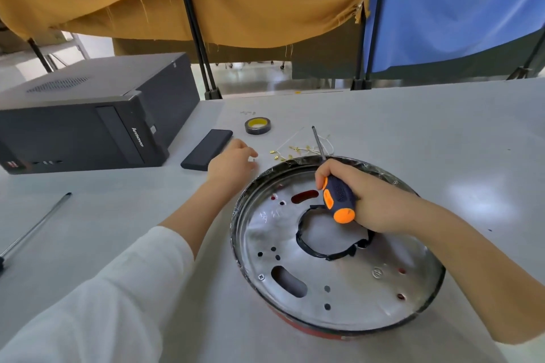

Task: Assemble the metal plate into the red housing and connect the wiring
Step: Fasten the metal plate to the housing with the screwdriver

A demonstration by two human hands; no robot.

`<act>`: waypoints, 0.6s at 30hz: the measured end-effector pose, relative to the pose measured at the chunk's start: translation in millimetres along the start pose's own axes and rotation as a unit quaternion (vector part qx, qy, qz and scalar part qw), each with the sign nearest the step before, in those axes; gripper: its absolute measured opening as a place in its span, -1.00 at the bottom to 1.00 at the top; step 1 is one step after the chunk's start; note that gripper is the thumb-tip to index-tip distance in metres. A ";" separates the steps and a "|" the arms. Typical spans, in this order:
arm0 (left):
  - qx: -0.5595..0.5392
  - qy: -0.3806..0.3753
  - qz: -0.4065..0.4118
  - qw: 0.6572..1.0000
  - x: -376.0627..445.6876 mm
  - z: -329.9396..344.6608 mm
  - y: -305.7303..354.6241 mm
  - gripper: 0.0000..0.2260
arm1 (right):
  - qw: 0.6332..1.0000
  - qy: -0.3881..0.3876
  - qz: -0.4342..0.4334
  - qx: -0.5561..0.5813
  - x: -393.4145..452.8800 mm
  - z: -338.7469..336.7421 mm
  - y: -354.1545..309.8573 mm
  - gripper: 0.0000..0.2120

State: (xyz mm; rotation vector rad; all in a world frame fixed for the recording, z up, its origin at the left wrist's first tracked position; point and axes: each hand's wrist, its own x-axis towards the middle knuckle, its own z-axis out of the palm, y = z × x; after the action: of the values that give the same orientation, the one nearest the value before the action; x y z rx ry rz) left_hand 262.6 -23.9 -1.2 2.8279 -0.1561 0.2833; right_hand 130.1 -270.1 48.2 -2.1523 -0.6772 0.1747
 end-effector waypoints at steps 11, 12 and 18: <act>-0.119 0.047 0.004 0.992 -3.2 -3.0 4.0 -0.90 | 1.000 0.002 0.018 -0.013 2.8 2.6 0.8 -0.57; -0.188 0.050 -0.003 0.981 -10.4 -8.4 6.3 -0.91 | 1.000 0.002 0.024 -0.015 2.8 2.9 -0.5 -0.56; -0.462 0.023 -0.071 0.884 -71.2 -46.3 11.5 -0.92 | 0.997 0.019 0.061 -0.040 3.7 9.6 -15.1 -0.59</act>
State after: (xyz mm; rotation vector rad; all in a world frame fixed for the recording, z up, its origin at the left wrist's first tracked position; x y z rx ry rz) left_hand 183.4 -15.5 30.5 1.8654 -0.0461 0.1725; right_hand 123.8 -254.1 54.2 -2.2691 -0.5391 0.1749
